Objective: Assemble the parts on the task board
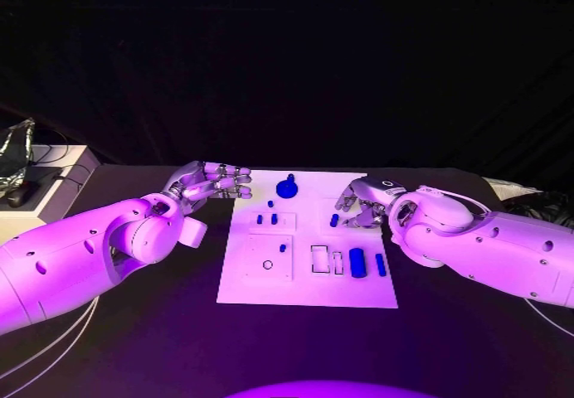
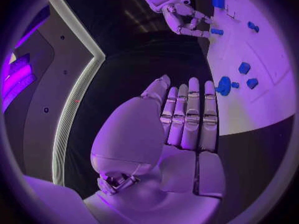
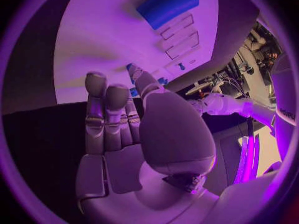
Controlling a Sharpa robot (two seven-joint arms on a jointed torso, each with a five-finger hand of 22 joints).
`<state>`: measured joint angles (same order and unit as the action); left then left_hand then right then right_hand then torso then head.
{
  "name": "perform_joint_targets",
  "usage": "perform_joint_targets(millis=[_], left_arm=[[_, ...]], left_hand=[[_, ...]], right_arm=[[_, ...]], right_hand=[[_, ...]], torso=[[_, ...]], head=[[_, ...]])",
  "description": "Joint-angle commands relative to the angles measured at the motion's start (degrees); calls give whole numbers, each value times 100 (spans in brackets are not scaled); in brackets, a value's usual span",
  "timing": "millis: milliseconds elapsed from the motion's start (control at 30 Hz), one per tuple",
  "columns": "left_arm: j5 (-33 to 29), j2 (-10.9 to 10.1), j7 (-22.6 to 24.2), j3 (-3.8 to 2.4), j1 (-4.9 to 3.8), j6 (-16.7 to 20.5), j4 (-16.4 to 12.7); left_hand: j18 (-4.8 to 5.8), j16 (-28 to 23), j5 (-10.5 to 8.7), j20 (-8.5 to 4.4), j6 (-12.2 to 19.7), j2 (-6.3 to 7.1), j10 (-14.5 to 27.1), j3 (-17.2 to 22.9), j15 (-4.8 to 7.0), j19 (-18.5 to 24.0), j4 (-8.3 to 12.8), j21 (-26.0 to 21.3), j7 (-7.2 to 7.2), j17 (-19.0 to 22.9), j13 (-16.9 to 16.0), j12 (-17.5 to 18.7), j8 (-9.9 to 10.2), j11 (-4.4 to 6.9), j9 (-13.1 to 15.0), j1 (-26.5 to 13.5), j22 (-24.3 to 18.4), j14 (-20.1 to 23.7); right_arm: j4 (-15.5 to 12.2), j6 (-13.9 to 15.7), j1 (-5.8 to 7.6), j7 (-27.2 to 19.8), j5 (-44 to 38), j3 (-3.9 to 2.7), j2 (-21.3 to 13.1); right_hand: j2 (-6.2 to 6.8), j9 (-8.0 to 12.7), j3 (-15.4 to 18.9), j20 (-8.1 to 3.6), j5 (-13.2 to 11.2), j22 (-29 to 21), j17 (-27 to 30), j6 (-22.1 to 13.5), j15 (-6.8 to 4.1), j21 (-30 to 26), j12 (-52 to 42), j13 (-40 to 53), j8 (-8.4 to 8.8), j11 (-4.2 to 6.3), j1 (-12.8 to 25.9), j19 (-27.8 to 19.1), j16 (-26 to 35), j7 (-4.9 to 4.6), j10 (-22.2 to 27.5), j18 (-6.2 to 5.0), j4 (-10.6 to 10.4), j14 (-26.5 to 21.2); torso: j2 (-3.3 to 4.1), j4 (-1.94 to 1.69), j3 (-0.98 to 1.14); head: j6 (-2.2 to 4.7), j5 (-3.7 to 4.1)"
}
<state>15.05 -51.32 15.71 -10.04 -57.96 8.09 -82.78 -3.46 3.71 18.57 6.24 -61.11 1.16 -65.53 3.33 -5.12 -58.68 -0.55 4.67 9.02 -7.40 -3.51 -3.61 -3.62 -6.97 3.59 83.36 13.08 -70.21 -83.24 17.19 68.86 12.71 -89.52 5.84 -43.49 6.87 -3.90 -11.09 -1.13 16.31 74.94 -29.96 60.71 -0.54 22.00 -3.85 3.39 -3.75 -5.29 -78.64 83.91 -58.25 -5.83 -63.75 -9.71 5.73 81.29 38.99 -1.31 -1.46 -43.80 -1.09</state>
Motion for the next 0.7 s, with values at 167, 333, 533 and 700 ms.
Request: perform_joint_targets(millis=[167, 333, 533, 700], left_arm=[[-28, 3, 53, -5, 2, -82, -16], [-28, 1, 54, -5, 2, -82, -19], [-28, -8, 54, -5, 2, -80, -22], [-28, -9, 56, -5, 2, -108, -21]], left_hand=[[91, -14, 6, 0, -14, -17, 23, -10, 12, -11, -2, 24, 15, -4, 7, 18, -4, -16, 4, 72, -10, 15], [93, -14, 5, 1, -12, -18, 24, -7, 10, -9, -2, 25, 17, -4, 7, 18, -3, -17, 3, 69, -12, 19], [93, -14, 5, 1, -12, -18, 24, -7, 10, -9, -2, 25, 17, -4, 7, 18, -3, -17, 3, 69, -12, 19], [95, -15, 7, -1, -10, -11, 26, 4, 10, -2, 15, 25, 18, -4, 7, 19, -2, -18, 3, 84, -17, 23]], right_arm=[[103, -50, -22, -35, -80, 6, 164], [160, -85, -40, -57, -63, 14, 264], [190, -232, -51, -19, -58, 23, 297], [196, -336, -58, 9, -65, 26, 301]], right_hand=[[61, 9, -305, -31, 27, 40, 0, 37, -28, 68, 32, -4, 21, 0, 162, 266, -49, -16, -50, -121, 65, -2], [58, 7, -411, -34, 24, 49, 8, 83, -33, 76, 34, -4, 21, 11, 216, 267, -56, -33, -99, -119, 77, -4], [19, 0, -519, -59, 32, 146, -7, 239, -58, 399, 36, -1, 14, 50, 267, 292, -104, -80, -265, -65, 65, 14], [-21, 2, -627, -90, 40, 288, -25, 432, -93, 796, 41, 3, 15, 107, 303, 301, -162, -93, -504, 4, 68, 10]], torso=[[-3, 4, -2], [-8, -1, -3], [-6, 8, -2], [-6, 9, 4]], head=[[-27, -9], [-35, 3], [-34, -10], [-46, -13]])
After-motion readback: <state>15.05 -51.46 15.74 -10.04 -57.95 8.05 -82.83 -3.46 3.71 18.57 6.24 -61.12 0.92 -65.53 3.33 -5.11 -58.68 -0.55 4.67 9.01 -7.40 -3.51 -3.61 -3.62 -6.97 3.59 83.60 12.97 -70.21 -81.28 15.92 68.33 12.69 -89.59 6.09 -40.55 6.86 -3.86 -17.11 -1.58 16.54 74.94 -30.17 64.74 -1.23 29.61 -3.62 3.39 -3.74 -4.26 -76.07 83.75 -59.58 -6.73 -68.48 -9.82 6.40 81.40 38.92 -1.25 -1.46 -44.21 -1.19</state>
